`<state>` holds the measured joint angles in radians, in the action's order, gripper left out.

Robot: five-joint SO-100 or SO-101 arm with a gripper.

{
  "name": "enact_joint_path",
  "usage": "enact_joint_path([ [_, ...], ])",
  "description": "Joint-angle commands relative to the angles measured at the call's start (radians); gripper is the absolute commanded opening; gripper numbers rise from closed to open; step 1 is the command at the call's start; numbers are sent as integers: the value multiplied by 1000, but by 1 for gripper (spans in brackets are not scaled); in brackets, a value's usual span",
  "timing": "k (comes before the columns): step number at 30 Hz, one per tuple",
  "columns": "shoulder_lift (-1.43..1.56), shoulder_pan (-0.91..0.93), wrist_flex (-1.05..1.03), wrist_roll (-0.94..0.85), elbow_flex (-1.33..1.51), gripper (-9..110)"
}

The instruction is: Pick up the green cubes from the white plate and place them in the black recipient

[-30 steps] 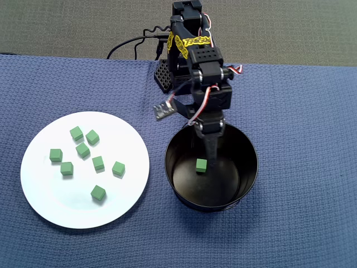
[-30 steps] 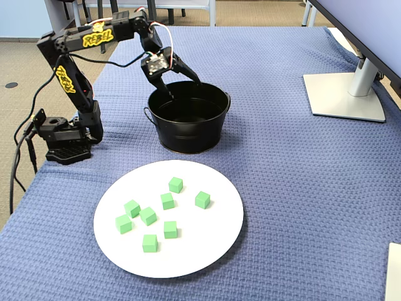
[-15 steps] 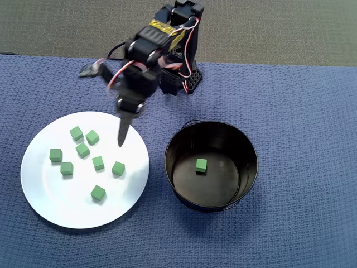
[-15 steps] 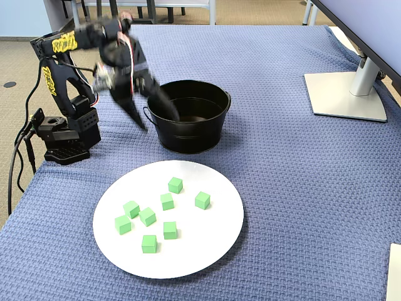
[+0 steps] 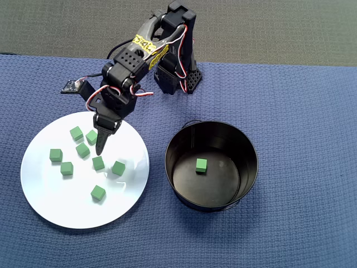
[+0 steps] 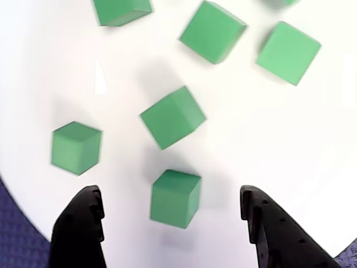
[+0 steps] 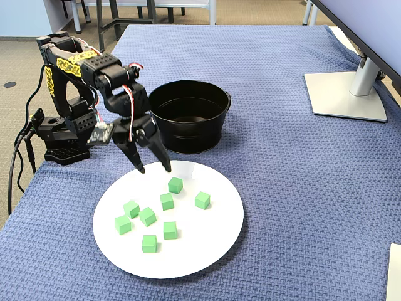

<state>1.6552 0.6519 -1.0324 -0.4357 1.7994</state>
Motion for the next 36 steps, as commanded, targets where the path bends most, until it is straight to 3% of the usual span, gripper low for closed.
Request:
enact_joint_path([
  [1, -48, -11, -41, 12, -40, 23],
  [17, -350, -41, -127, 57, -339, 25],
  [36, -391, -164, -46, 163, -302, 22],
])
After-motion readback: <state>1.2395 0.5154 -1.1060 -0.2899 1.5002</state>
